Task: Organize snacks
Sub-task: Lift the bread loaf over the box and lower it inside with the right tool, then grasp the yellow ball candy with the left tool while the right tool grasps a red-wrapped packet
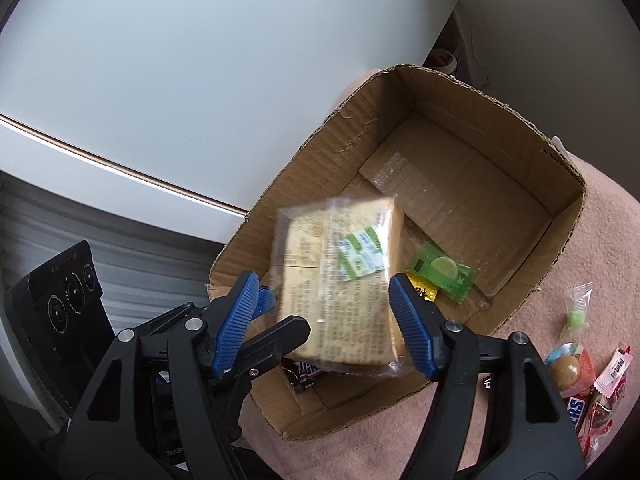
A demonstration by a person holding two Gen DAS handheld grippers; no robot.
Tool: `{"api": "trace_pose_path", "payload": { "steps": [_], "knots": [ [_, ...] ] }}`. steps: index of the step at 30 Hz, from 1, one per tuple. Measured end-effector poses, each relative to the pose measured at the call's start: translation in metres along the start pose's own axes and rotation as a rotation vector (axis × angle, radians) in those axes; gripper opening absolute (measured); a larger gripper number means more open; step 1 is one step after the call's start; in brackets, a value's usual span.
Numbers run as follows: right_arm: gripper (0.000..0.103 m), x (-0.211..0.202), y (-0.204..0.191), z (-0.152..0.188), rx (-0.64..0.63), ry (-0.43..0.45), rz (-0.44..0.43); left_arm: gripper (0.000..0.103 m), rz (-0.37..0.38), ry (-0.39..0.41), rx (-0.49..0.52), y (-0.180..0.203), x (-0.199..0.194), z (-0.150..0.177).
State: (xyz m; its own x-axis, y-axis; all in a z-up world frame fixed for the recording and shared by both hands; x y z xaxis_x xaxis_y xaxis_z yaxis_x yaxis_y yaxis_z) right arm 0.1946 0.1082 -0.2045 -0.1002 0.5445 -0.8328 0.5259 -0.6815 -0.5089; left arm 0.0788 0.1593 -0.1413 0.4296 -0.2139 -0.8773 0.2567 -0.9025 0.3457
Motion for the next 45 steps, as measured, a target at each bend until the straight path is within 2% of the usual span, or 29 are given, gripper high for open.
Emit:
{"api": "trace_pose_path", "payload": {
  "steps": [3, 12, 16, 20, 24, 35, 42, 45],
  "knots": [
    [0.076, -0.007, 0.001, 0.001, 0.000, 0.016, 0.003, 0.037, 0.004, 0.004, -0.005, -0.001, -0.003, 0.001],
    [0.077, -0.052, 0.008, 0.013, -0.006, 0.072, 0.019, 0.037, 0.016, 0.027, 0.003, 0.007, -0.019, 0.005],
    [0.078, -0.079, 0.017, 0.023, -0.006, 0.112, 0.051, 0.037, 0.026, 0.039, 0.029, 0.019, -0.027, 0.010],
    [0.086, -0.108, 0.028, 0.037, 0.001, 0.168, 0.120, 0.037, 0.041, 0.043, 0.051, 0.031, -0.031, 0.015],
    [0.086, -0.136, 0.041, 0.055, 0.005, 0.220, 0.191, 0.037, 0.059, 0.041, 0.070, 0.043, -0.032, 0.021],
    [0.086, -0.193, 0.107, 0.130, 0.143, 0.324, 0.279, 0.037, 0.115, -0.017, 0.130, 0.083, -0.017, 0.043],
    [0.089, -0.195, 0.153, 0.173, 0.261, 0.274, 0.339, 0.037, 0.165, -0.091, 0.161, 0.110, 0.000, 0.064],
    [0.089, -0.185, 0.161, 0.184, 0.262, 0.235, 0.359, 0.037, 0.185, -0.130, 0.177, 0.125, 0.011, 0.073]
  ]
}}
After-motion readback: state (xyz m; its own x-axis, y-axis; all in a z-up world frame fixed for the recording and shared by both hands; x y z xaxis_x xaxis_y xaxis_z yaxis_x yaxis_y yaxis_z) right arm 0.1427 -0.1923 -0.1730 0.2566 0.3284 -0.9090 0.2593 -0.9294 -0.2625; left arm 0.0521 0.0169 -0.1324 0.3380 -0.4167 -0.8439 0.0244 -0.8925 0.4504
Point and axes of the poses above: each gripper's, at about its wrist camera, not at the fingertips, and x roughly the way its jaws point, y to its right, z to its underside, the point moved 2 cm from there along x, roughly the way its jaws point, and after that the axes turned 6 degrees about -y, right-handed, at the moved point
